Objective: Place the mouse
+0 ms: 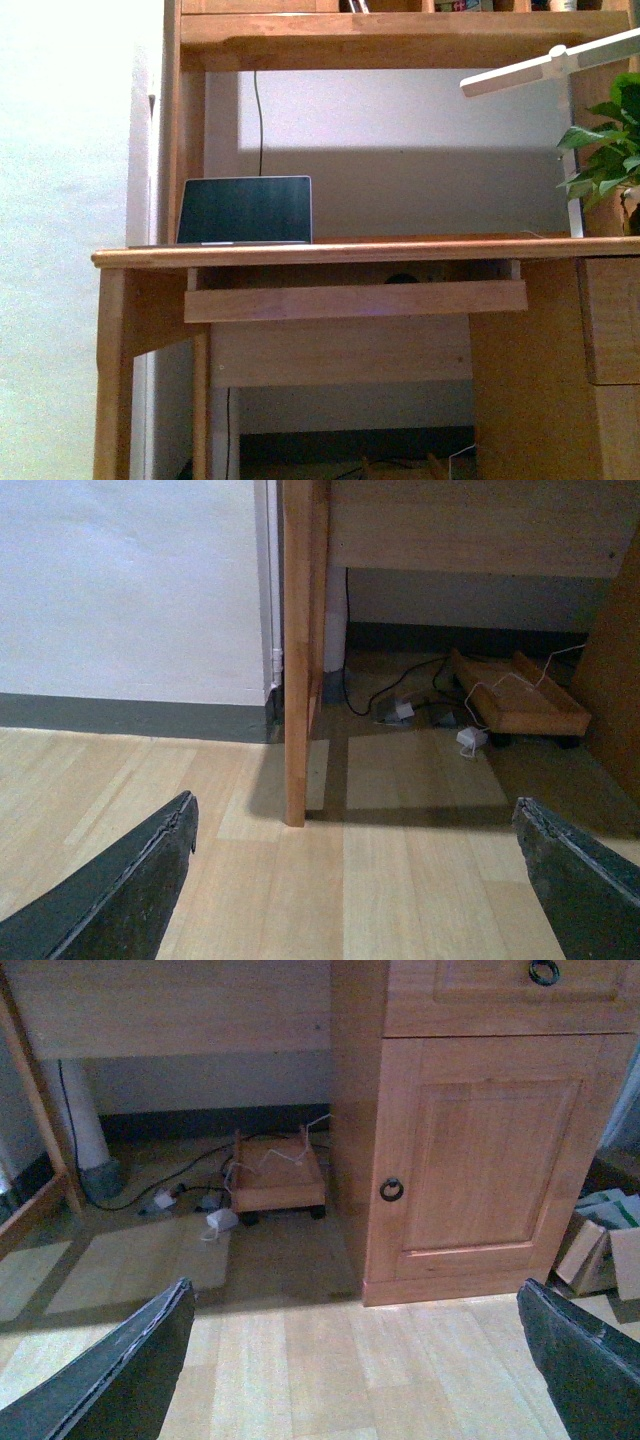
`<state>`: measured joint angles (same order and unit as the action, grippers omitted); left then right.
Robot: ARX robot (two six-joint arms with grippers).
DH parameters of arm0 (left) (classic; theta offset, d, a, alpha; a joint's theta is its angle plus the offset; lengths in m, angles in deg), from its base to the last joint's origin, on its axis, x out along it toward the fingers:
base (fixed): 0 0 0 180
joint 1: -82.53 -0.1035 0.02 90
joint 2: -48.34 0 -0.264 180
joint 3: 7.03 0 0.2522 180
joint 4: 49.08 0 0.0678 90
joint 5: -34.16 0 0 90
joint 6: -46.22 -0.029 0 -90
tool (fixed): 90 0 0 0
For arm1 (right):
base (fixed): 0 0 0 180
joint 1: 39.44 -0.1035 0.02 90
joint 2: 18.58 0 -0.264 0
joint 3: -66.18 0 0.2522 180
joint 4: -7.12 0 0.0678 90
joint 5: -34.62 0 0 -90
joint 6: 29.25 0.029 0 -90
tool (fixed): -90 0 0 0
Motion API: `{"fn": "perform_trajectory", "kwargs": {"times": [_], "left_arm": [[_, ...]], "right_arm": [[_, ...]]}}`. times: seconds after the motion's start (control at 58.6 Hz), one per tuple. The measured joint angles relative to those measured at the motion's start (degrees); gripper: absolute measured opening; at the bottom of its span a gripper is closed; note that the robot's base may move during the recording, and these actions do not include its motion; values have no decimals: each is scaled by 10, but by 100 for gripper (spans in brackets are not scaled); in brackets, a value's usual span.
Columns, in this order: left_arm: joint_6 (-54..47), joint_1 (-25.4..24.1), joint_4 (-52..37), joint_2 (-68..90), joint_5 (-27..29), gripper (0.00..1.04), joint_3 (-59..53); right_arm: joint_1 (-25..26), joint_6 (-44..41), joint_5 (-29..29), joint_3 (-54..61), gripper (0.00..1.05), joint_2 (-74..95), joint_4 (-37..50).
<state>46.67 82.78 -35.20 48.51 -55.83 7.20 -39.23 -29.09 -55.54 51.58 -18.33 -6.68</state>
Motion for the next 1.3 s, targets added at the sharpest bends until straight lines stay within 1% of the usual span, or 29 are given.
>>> {"fn": "perform_trajectory", "kwargs": {"times": [1.297], "left_arm": [[0,0,0,-1,0,97,0]], "right_arm": [[0,0,0,0,97,0,-1]]}}
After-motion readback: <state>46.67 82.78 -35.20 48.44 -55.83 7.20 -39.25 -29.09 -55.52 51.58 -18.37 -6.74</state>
